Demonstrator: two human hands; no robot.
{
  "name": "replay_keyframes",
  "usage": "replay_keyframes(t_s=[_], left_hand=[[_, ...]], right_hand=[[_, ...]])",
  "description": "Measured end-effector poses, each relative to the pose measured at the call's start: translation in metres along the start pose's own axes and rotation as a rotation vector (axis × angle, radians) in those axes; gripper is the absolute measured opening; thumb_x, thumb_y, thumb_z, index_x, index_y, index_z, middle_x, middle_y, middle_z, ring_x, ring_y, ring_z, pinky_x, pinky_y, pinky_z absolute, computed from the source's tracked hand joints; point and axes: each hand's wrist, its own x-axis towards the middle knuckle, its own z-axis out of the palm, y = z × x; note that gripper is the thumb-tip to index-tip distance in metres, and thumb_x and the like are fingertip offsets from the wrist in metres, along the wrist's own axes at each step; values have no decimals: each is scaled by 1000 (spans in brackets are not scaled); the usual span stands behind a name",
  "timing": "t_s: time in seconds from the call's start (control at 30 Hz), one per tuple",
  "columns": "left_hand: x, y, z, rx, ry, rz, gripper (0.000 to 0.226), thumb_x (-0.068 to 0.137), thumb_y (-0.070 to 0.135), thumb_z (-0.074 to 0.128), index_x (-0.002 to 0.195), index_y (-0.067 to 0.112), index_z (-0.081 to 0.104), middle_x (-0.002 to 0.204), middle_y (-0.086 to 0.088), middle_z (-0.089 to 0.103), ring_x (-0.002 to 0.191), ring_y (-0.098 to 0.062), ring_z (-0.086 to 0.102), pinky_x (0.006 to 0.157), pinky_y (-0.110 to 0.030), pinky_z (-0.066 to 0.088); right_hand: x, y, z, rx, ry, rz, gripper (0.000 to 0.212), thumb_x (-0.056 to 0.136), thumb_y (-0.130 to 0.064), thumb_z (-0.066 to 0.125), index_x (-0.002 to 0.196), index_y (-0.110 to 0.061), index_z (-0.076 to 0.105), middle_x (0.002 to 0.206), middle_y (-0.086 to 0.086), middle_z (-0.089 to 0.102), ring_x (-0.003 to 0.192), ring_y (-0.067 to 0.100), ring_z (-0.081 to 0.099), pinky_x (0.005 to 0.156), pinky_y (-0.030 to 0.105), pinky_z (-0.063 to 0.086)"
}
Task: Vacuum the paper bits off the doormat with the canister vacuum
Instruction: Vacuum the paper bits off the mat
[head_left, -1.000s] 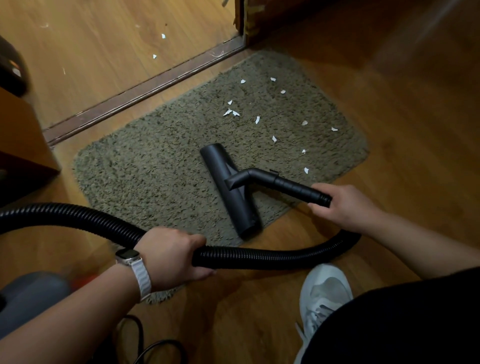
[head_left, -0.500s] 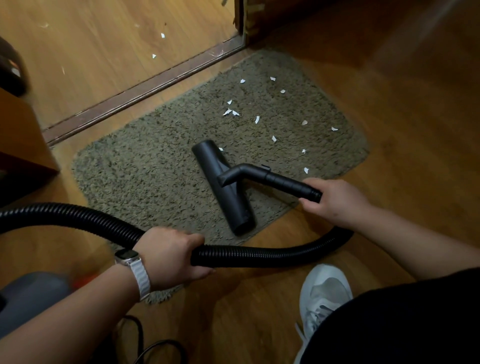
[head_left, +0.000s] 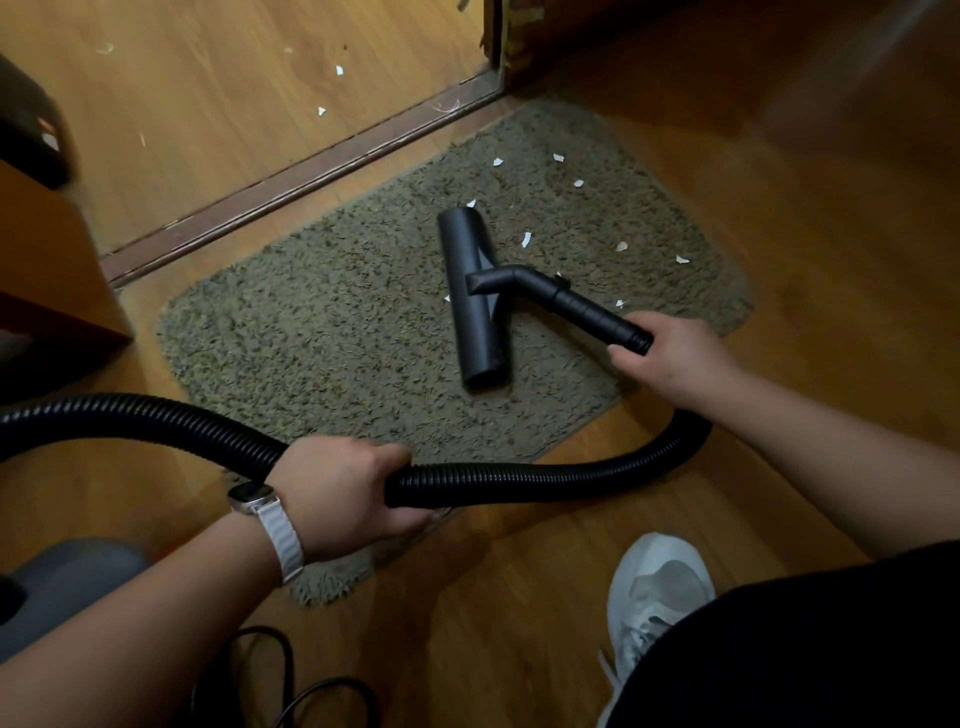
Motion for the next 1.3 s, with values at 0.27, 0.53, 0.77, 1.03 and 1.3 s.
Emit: replay_keyframes(t_s=[0.27,0.53,0.77,1.03,1.3], left_hand=[[-3,-3,4,-12,6,-17,61,68,85,38,65,27,55,48,9,52,42,-13,55,41,-21,32],[-2,-1,0,-9,4,-32,55,68,81,42,62,28,56,45,9,49,38,-11,53,37,-20,32],[-6,-2,-2,-26,-43,-46,60,70,85,37,67,28,56,50,12,42,43,-10,53,41,-22,40],[28,-4,-18,-81,61,-146,62,66,87,41,68,28,62,48,13,51,43,-8,53,39,-19,37],[40,-9,-14,-172,27,-303,74,60,94,28,79,32,63,53,14,53,54,-4,56,49,-24,49]], right_hand=[[11,-13,6,-62,-23,-89,32,86,-48,64,113,-32,64,75,-2,62,74,23,61,67,36,53],[4,0,3,-40,14,-22,47,87,-46,66,130,-31,57,88,2,63,80,25,61,74,37,55],[7,-27,7,-121,-58,-129,37,87,-51,63,120,-37,58,84,0,63,78,24,60,71,35,54],[27,-5,-17,41,32,23,37,91,-45,64,123,-28,58,82,-3,61,69,17,60,65,34,53],[68,-3,-44,54,149,103,39,90,-43,61,122,-22,61,97,5,62,82,27,61,77,39,54]])
